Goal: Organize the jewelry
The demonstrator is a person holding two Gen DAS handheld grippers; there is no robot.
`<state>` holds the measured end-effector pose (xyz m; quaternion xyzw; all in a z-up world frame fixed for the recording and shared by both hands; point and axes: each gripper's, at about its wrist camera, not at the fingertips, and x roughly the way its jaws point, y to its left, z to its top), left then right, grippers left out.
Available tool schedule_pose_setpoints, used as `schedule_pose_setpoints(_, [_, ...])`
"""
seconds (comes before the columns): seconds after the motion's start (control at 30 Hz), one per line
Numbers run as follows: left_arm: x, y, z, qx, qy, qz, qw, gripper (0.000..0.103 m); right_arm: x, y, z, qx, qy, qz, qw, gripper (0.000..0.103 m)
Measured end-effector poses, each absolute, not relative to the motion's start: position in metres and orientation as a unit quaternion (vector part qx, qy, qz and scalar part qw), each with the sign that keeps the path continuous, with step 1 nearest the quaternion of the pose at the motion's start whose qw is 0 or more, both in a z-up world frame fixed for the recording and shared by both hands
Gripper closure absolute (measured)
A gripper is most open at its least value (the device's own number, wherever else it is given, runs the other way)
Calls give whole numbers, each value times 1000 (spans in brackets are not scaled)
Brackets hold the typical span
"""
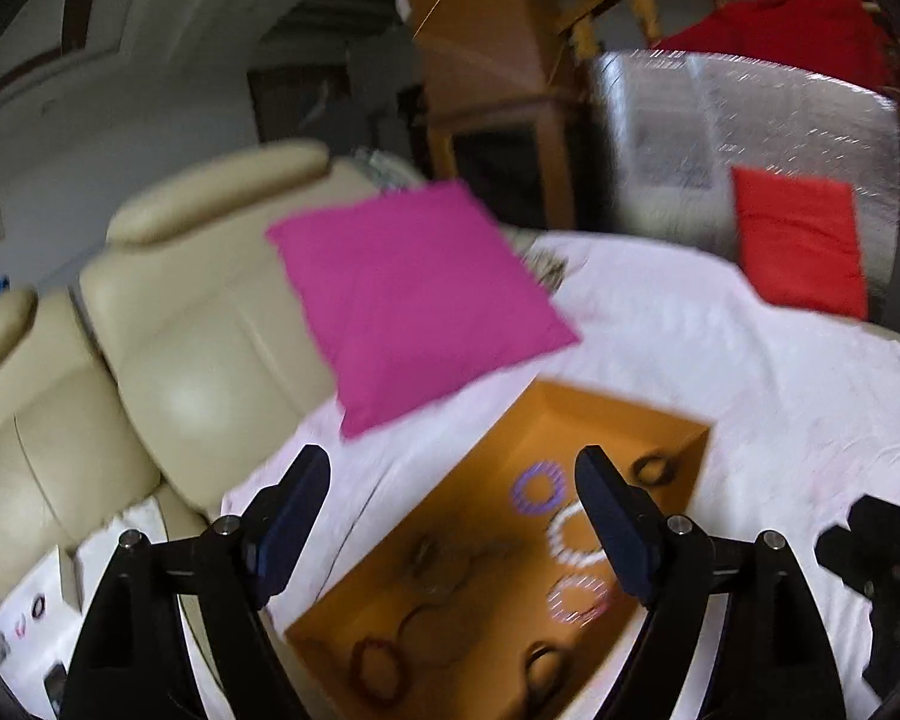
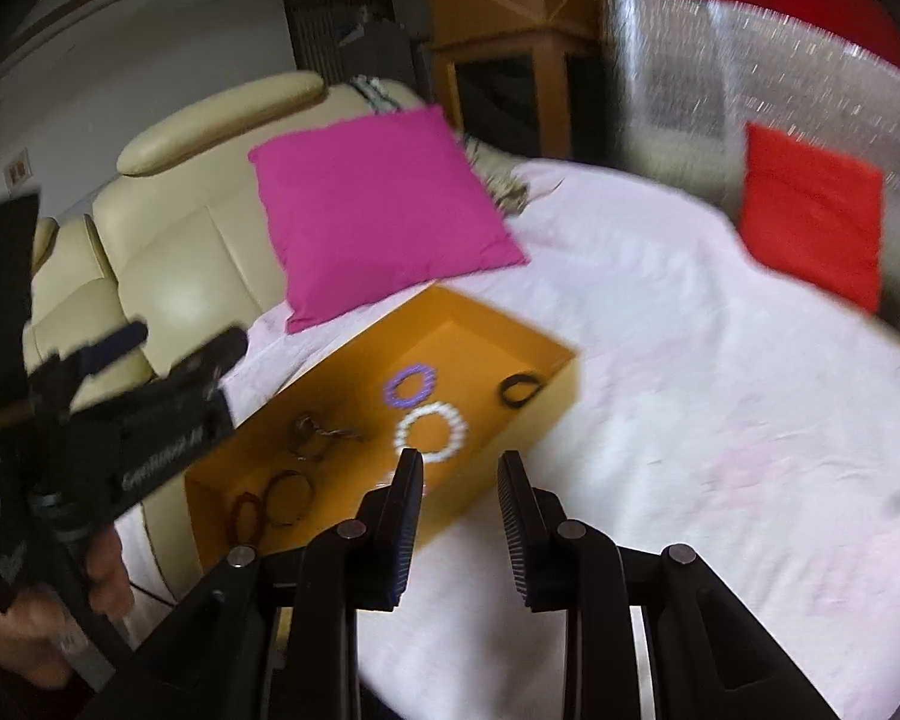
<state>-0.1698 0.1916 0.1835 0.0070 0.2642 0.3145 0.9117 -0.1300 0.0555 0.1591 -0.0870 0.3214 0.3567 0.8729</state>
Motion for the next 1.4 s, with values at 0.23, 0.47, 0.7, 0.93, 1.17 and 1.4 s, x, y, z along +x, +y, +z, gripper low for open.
schedule_pose_setpoints(0.23, [-157,131,231,-17,234,260,937,19,-143,-18,198,-80,283,311,904,66])
schedule_pose_setpoints(0.47, [-183,105,231,5,268,244,932,19,-171,-51,205,-57,270,310,910,48])
schedule_pose_setpoints(0.7, [-241,140,221,11,279,302,912,19,-197,-22,187,-53,285,327,899,48])
schedule_pose_setpoints(0.93, [-289,186,216,-9,273,350,896,19,-224,22,181,-50,305,348,885,48])
schedule_pose_setpoints(1.17, [-317,202,207,-17,271,358,894,19,-250,57,176,-65,317,356,876,47])
schedule_pose_setpoints(1.4, [-323,214,195,-23,277,353,893,19,-256,73,170,-75,323,361,872,47])
